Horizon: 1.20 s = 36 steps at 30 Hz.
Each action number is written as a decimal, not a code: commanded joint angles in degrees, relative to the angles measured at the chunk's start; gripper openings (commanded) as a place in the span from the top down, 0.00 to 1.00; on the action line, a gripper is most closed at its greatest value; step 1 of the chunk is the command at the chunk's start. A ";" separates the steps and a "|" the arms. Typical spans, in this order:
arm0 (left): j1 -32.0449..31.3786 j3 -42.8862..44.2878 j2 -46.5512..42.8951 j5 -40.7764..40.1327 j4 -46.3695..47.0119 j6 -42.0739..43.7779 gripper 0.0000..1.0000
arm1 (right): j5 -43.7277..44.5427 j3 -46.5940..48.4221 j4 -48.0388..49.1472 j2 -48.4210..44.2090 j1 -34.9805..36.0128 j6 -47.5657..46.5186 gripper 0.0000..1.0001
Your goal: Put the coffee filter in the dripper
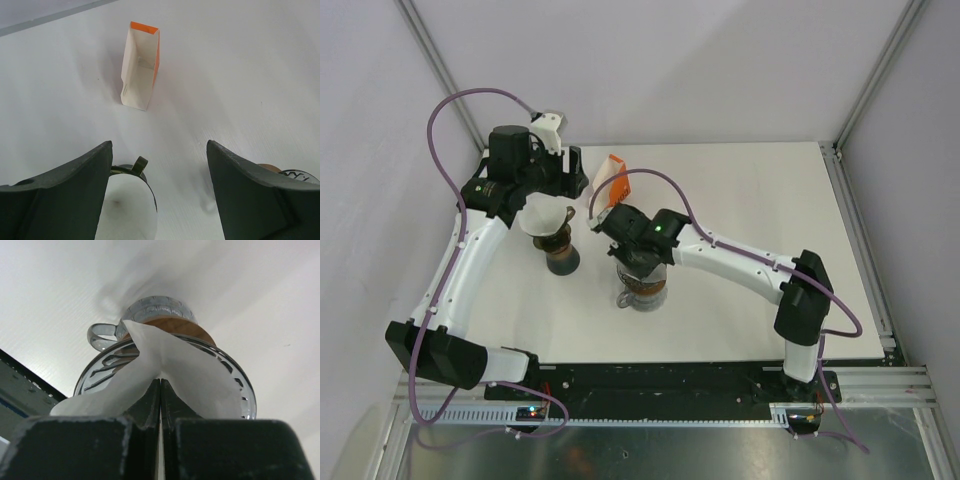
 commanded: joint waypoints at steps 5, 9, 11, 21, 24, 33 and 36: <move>0.57 0.72 -0.67 0.28 1.58 1.37 0.19 | 5.28 5.08 -2.24 -1.98 0.74 -0.01 1.00; 0.60 0.72 -0.63 0.34 1.58 1.36 0.19 | 6.53 6.85 -3.18 -2.44 0.83 -0.10 1.00; 0.58 0.79 -0.68 0.24 1.58 1.35 0.19 | 6.90 8.31 -3.49 -2.95 1.01 -0.44 1.00; 0.67 0.52 -1.28 -0.48 1.54 1.61 0.19 | 5.09 10.68 -0.86 -9.98 -0.51 -2.50 1.00; 0.72 0.82 -1.72 -0.83 1.58 1.67 0.19 | 3.80 9.03 2.97 -13.76 -4.71 -2.68 1.00; 7.43 2.28 -3.53 -2.24 1.54 2.71 0.17 | -5.53 -16.00 27.14 -32.50 -33.06 4.49 0.95; 13.51 2.86 -3.50 -1.76 1.60 2.72 0.16 | -6.96 -22.73 32.18 -35.69 -42.67 6.94 0.75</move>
